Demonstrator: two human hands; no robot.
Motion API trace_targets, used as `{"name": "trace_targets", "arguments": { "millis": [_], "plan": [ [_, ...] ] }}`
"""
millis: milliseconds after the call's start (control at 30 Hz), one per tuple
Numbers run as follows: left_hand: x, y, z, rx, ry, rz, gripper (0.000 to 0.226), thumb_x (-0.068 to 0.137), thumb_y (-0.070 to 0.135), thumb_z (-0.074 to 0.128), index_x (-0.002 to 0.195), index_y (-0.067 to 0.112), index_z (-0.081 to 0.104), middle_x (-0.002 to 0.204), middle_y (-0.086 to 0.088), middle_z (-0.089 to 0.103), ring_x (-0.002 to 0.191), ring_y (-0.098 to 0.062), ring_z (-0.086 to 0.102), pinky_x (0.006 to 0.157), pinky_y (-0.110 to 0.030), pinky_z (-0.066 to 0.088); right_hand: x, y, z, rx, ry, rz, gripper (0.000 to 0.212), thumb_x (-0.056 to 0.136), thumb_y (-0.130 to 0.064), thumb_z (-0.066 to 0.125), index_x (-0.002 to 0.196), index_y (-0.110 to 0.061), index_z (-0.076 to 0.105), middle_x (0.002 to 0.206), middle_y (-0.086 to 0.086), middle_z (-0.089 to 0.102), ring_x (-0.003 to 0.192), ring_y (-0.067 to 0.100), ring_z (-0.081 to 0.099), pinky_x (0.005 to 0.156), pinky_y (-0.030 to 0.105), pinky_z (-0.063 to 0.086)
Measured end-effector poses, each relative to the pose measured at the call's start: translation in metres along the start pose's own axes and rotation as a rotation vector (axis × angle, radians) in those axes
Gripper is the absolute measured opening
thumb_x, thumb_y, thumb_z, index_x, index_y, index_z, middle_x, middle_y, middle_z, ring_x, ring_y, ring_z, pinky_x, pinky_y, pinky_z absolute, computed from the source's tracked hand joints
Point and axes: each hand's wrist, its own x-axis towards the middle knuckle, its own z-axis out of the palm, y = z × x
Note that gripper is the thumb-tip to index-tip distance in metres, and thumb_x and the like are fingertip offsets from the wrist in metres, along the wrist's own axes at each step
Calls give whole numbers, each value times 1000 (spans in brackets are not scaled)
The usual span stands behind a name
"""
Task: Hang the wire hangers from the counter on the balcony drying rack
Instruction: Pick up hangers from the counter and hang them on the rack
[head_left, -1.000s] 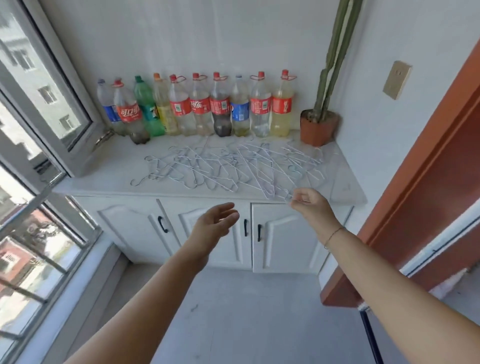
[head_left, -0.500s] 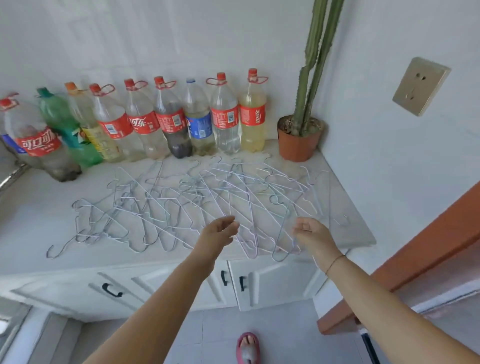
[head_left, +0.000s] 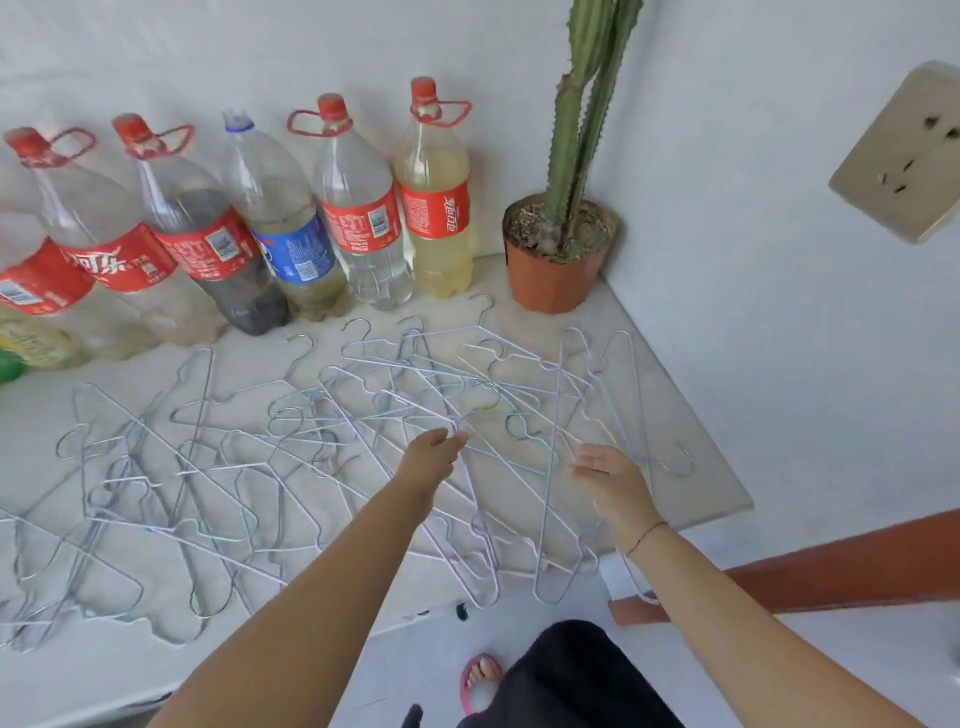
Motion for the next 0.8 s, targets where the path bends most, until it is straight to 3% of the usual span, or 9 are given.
{"name": "trace_targets", "arguments": {
  "millis": [100, 167, 267, 333, 433, 533, 633, 700, 800],
  "plan": [
    [11, 4, 5, -104, -25, -82, 7, 90, 15, 60, 89, 16, 53, 82, -5, 56, 72, -16, 49, 70, -26, 39, 9, 3, -16, 26, 70, 19, 18, 75, -1, 64, 93, 0, 64, 87, 17, 61, 86, 27, 53, 83, 28, 45],
    [18, 4, 6, -174, -36, -115, 12, 91, 12, 57, 80, 15, 56, 72, -2, 61, 67, -16, 52, 65, -25, 41, 15, 5, -27, 39, 120, 40, 26, 79, 2, 62, 105, -2, 62, 98, 9, 61, 94, 20, 54, 83, 22, 42],
    [24, 6, 7, -259, -4, -146, 10, 91, 12, 56, 81, 13, 58, 68, -1, 59, 64, -15, 53, 61, -23, 44, 23, 7, -40, -22, 194, 55, 23, 82, 1, 59, 104, -5, 63, 94, 6, 60, 89, 20, 55, 64, 12, 42],
    [27, 7, 8, -295, 18, -152, 8, 90, 14, 58, 82, 13, 58, 68, -1, 56, 63, -14, 54, 60, -23, 45, 25, 10, -45, -50, 226, 107, 15, 81, 0, 55, 85, -12, 61, 76, 8, 55, 72, 20, 50, 56, 20, 38],
    [28, 11, 9, -332, 39, -131, 7, 89, 12, 59, 82, 13, 58, 71, -3, 56, 62, -14, 55, 61, -24, 47, 27, 17, -47, -65, 200, 242, 26, 82, -2, 51, 63, -19, 51, 68, 4, 50, 65, 21, 48, 66, 29, 44],
    [22, 15, 7, -339, 35, -95, 8, 91, 10, 56, 84, 12, 60, 74, -4, 57, 65, -15, 55, 63, -23, 47, 25, 15, -43, 124, 113, 414, 21, 86, 0, 46, 65, -3, 49, 59, 16, 52, 57, 26, 56, 62, 31, 50],
    [17, 17, 4, -331, 38, -78, 9, 92, 11, 53, 89, 11, 61, 77, -4, 59, 69, -16, 57, 64, -23, 47, 21, 10, -35, 340, 96, 509, 16, 91, -4, 45, 82, 7, 53, 85, 41, 51, 103, 50, 57, 95, 40, 50],
    [13, 18, 2, -325, 41, -70, 9, 92, 12, 53, 92, 11, 62, 79, -4, 60, 70, -16, 58, 64, -24, 46, 18, 9, -31, 434, 111, 503, 18, 90, -6, 49, 72, -6, 48, 72, 21, 48, 75, 16, 37, 64, 26, 51],
    [8, 20, 1, -330, 38, -60, 10, 92, 11, 53, 91, 12, 63, 79, -4, 60, 71, -16, 58, 64, -24, 45, 19, 8, -31, 563, 118, 493, 24, 91, -7, 51, 67, -8, 48, 55, 12, 55, 46, 15, 45, 35, 12, 34]
  ]
}}
